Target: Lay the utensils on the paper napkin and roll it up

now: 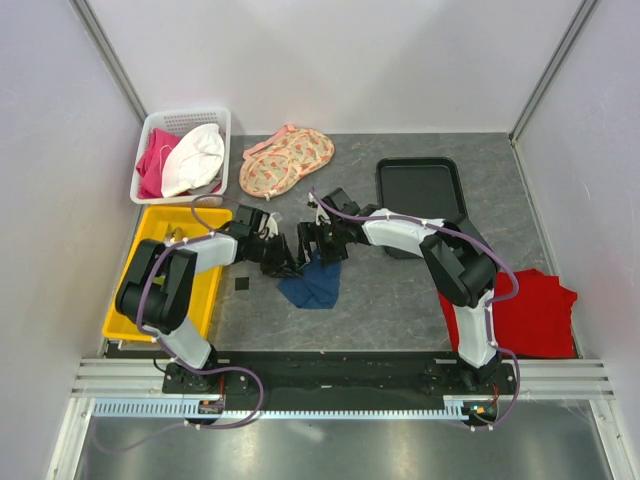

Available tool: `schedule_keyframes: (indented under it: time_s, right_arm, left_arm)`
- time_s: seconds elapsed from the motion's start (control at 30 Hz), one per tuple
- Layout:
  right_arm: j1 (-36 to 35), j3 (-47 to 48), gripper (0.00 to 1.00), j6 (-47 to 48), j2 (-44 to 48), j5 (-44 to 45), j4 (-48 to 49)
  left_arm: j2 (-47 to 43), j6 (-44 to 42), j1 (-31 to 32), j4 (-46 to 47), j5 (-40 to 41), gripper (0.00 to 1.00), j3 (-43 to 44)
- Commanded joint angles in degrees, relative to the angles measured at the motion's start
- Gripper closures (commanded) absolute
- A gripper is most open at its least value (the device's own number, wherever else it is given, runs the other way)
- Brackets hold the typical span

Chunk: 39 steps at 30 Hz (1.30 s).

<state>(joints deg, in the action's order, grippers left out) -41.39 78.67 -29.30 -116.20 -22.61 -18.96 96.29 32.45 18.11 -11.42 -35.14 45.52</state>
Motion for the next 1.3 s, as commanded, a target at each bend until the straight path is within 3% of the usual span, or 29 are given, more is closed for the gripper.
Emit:
schedule_keyframes:
  time_s: [0.0,0.13,0.23,0.3,0.57,0.93,1.27]
  right_arm:
    - [0.25,-1.33,0.11,0.04,-2.71,1.34,-1.52]
    - [0.51,-1.94,0.10,-2.16,-2.98,-0.85,-0.82]
    - [0.95,-3.00,0.09,-3.65,-2.71,-2.43,0.67]
    - [1.22,-3.70,0.09,-4.19,-2.45,-3.75,2.26]
    - [1.22,-4.32,0.09,-6.55,-2.89,-5.07,3.75]
    - [2.71,-5.20,0.02,-9.63,-3.51,-7.27,4.55]
    - [3.15,-5.55,0.02,-11.92,-4.38,-8.33,4.99]
  left_arm:
    - [-5.23,1.92,-2.46,1.58,-3.18,0.70,-2.09]
    - [-9.97,4.98,-3.61,2.10,-6.34,0.64,-5.43]
    - [-12.09,12.79,-3.52,10.16,-11.17,0.73,-9.03]
    - [-12.35,18.17,-2.91,18.34,-12.85,0.73,-11.94]
    - [-9.29,27.12,3.33,30.04,-8.82,0.79,-14.49]
    - [-0.49,33.64,4.74,42.26,-6.26,0.88,-16.07]
    - [2.14,35.41,5.44,43.41,-2.49,0.96,-14.50]
